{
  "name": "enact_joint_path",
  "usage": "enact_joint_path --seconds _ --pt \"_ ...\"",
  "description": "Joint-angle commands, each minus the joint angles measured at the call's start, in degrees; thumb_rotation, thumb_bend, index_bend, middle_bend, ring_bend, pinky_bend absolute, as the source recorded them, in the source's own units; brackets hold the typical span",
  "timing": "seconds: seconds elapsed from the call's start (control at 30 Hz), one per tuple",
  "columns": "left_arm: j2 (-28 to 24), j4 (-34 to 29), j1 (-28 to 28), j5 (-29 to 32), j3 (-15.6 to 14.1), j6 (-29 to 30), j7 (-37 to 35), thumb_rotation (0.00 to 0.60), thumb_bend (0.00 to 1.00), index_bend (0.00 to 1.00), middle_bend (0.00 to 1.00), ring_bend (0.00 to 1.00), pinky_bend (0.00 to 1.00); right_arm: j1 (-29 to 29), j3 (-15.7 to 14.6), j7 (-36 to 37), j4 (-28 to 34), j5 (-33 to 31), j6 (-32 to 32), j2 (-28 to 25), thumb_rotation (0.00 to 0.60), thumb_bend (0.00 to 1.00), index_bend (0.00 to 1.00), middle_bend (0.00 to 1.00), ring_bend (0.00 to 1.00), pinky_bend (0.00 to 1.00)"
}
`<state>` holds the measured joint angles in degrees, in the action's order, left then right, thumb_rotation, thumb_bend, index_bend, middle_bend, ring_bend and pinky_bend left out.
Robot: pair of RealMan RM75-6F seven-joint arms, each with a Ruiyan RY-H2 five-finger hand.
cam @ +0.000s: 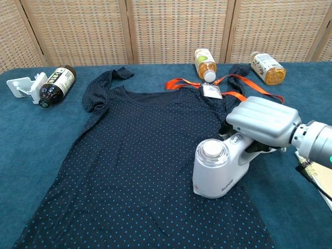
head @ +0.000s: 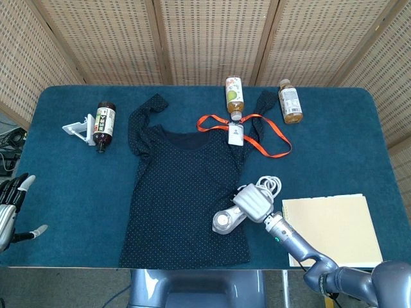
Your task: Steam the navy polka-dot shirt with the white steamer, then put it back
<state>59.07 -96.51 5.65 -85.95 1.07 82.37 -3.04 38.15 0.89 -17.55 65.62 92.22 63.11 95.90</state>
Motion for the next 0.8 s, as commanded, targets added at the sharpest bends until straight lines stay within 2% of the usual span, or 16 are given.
enact_joint_path --seconds 0.03,0.2,0.37,0.8 --pt "0.0 0.1 0.0 0.0 0.0 0.1 -0.2 0.600 0.00 0.00 0.00 0.00 0.00 0.4 1.9 1.2 0.8 -1.2 0.4 -0.1 0.600 1.00 0.80 0.64 0.75 1.00" --pt "0.0 0.3 -0.1 -0.1 0.0 0.1 -0.5 0.600 0.00 0.00 0.00 0.00 0.00 2.0 5.2 0.8 3.2 -3.1 -0.1 1.0 0.600 1.00 0.80 0.64 0.75 1.00" --pt "-0.1 0.5 -0.2 0.0 0.0 0.3 -0.9 0.600 0.00 0.00 0.00 0.00 0.00 3.5 6.9 -1.3 3.6 -4.8 -1.7 3.3 0.600 1.00 0.80 0.64 0.75 1.00" --pt "-0.7 -0.1 0.0 0.3 0.3 0.2 -1.7 0.600 0.00 0.00 0.00 0.00 0.00 4.5 3.8 -3.9 0.6 -4.6 -4.7 9.5 0.600 1.00 0.80 0.64 0.75 1.00"
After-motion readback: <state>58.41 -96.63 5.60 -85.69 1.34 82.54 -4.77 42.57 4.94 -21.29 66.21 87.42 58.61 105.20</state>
